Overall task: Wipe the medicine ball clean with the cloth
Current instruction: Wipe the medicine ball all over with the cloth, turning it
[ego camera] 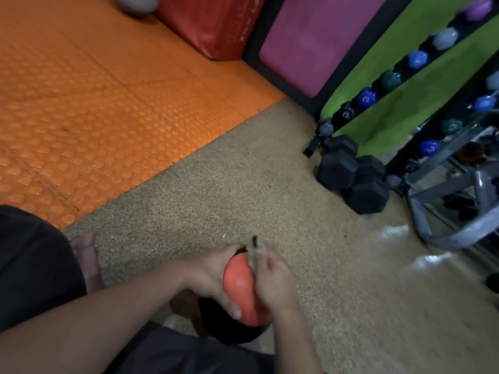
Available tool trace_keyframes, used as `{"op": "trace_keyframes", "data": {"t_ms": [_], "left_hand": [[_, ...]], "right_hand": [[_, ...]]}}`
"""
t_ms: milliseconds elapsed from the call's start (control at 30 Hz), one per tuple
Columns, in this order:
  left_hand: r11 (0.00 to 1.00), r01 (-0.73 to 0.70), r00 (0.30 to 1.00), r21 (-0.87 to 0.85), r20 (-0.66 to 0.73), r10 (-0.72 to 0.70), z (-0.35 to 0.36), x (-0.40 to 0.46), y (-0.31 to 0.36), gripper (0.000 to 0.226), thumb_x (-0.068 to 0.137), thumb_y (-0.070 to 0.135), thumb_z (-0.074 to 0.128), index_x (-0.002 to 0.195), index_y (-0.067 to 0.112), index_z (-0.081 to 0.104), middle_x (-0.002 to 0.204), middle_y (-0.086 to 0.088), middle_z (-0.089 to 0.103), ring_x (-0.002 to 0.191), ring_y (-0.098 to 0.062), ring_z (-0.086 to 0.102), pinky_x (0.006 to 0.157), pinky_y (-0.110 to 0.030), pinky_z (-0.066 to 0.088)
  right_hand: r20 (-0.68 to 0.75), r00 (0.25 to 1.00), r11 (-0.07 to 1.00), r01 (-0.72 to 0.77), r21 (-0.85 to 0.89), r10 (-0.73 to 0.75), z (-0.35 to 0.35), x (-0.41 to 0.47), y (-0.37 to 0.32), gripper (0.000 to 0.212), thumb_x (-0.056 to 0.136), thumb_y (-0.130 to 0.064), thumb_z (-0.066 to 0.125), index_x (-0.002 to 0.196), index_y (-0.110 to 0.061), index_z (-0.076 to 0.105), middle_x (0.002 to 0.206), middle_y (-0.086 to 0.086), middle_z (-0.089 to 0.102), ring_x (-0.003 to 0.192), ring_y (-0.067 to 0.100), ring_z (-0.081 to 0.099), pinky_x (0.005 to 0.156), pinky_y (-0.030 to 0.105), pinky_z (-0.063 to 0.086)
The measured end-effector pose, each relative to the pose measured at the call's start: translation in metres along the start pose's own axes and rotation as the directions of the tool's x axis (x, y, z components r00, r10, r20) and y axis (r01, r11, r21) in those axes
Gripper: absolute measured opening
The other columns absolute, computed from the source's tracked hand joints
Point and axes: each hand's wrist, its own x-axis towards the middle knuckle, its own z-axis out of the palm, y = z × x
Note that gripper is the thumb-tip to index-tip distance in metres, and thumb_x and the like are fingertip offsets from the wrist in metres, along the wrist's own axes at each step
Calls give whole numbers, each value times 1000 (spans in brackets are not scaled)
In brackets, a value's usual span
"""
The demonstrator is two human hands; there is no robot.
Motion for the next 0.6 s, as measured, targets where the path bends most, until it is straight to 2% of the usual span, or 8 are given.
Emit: {"op": "trace_keyframes", "data": {"t_ms": [67, 100, 200, 267, 333, 400, 500, 600], "left_hand": [[999, 3, 1000, 54, -7, -3, -2, -1, -5, 135, 38, 77, 94, 151, 49, 28, 149, 22, 38, 137, -3, 41, 119, -26, 36], [998, -10, 1000, 70, -5, 11, -3, -1, -3, 133, 42, 72, 97, 152, 49, 27, 152, 22, 37, 138, -2, 40, 120, -25, 34], [996, -43, 999, 75, 3, 43, -3, 4, -2, 134, 49, 60, 100, 158, 39, 27, 155, 20, 34, 140, 0, 35, 117, -12, 25], [994, -87, 996, 69, 36, 85, -1, 6, 0, 133, 49, 66, 90, 162, 32, 28, 159, 14, 33, 147, -3, 32, 122, -15, 22], [990, -121, 992, 67, 54, 118, 2, 8, 0, 108, 58, 58, 90, 154, 40, 43, 152, 25, 40, 143, 4, 35, 122, -15, 21], [996, -90, 996, 14, 9, 90, 5, 4, -1, 89, 56, 45, 103, 129, 63, 56, 130, 40, 53, 123, 14, 49, 113, -11, 33], [999, -7, 999, 44, -31, 8, 2, -2, -3, 133, 34, 86, 89, 149, 50, 33, 149, 22, 44, 137, -2, 44, 120, -28, 37], [994, -13, 1000, 105, 24, 10, 2, 2, -1, 148, 39, 79, 93, 161, 39, 19, 163, 16, 29, 148, -4, 31, 125, -24, 26]], "right_hand": [[25, 993, 982, -117, 151, 114, -4, -9, 7, 46, 110, -46, 28, 153, -39, 43, 161, -8, 43, 150, 10, 35, 116, 18, 21], [-14, 989, 976, -141, 167, 145, -3, -22, 6, 47, 109, -46, 30, 154, -40, 41, 163, -9, 40, 150, 8, 33, 115, 18, 22], [-158, 982, 994, -107, -31, 101, 7, -68, -19, 62, 95, -66, 16, 155, -54, 28, 168, -22, 17, 153, 1, 15, 123, 28, 18], [-75, 997, 970, -27, -241, 10, 15, -78, -40, 73, 84, -69, 0, 155, -61, 16, 164, -36, -2, 150, 2, -4, 127, 40, 11], [-15, 999, 962, 38, -272, -44, 17, -67, -46, 70, 88, -69, 4, 155, -58, 23, 165, -35, 6, 155, 11, -1, 127, 49, 14], [-26, 997, 977, 65, -203, -71, 10, -39, -32, 59, 98, -66, 19, 151, -52, 39, 164, -27, 28, 154, 16, 19, 124, 46, 24], [-7, 1000, 995, -4, 104, 4, -2, -11, -6, 40, 107, -51, 38, 142, -45, 57, 153, -13, 52, 146, 10, 41, 115, 22, 28], [-119, 988, 968, -67, 241, 98, 2, -28, 8, 34, 108, -41, 43, 139, -46, 57, 147, -12, 58, 141, 10, 49, 115, 28, 37]]}}
